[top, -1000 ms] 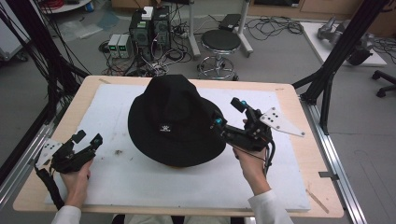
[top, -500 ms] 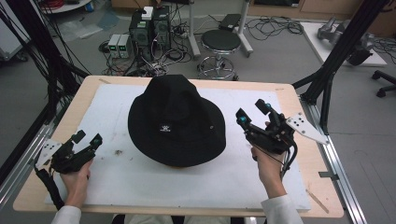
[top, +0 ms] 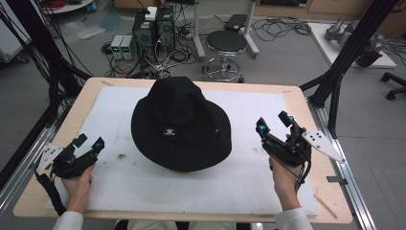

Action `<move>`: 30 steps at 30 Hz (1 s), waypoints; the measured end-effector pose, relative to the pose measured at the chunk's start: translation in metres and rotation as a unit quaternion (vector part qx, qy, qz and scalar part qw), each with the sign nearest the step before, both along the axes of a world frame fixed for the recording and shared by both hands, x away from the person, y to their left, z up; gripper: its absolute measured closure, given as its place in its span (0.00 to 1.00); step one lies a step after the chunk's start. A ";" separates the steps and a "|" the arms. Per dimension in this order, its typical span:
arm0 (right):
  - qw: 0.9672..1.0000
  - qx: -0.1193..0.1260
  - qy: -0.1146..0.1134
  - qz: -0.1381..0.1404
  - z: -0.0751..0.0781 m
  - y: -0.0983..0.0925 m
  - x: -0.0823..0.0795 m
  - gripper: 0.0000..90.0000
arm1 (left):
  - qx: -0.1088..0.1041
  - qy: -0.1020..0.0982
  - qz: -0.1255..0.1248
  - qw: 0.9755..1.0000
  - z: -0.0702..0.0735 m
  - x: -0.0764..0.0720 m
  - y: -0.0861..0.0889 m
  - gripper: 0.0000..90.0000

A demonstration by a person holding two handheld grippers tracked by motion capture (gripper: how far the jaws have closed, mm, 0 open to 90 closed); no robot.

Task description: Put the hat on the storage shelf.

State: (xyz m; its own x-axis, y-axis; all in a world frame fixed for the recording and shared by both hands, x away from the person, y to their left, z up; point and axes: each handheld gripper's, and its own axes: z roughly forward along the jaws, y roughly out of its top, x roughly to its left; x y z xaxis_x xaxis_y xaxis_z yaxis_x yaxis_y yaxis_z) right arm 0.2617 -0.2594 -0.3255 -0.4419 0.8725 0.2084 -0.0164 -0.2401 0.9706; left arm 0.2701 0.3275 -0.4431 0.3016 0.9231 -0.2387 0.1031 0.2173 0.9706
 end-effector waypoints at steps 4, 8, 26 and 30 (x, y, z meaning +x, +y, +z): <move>1.000 -0.003 0.000 -0.026 -0.008 -0.006 -0.002 0.19 | 0.000 0.000 0.001 1.000 0.000 0.000 0.000 0.26; 0.998 -0.005 0.003 -0.059 -0.017 -0.011 -0.003 0.19 | 0.000 0.000 0.001 1.000 0.000 0.000 0.000 0.26; 0.990 -0.042 0.034 -0.128 -0.051 -0.021 -0.010 0.19 | -0.006 -0.001 0.007 1.000 0.000 -0.001 0.002 0.26; 0.988 -0.059 0.040 -0.139 -0.058 -0.019 -0.011 0.19 | -0.005 -0.002 0.007 1.000 0.000 -0.001 0.003 0.26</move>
State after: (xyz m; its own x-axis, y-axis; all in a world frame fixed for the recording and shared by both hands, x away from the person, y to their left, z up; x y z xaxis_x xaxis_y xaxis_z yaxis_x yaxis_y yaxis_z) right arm 0.2506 -0.2782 -0.3831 -0.1684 0.9781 0.1223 0.0131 -0.1218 0.9925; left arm 0.2689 0.3302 -0.4427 0.2887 0.9251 -0.2467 0.0963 0.2283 0.9688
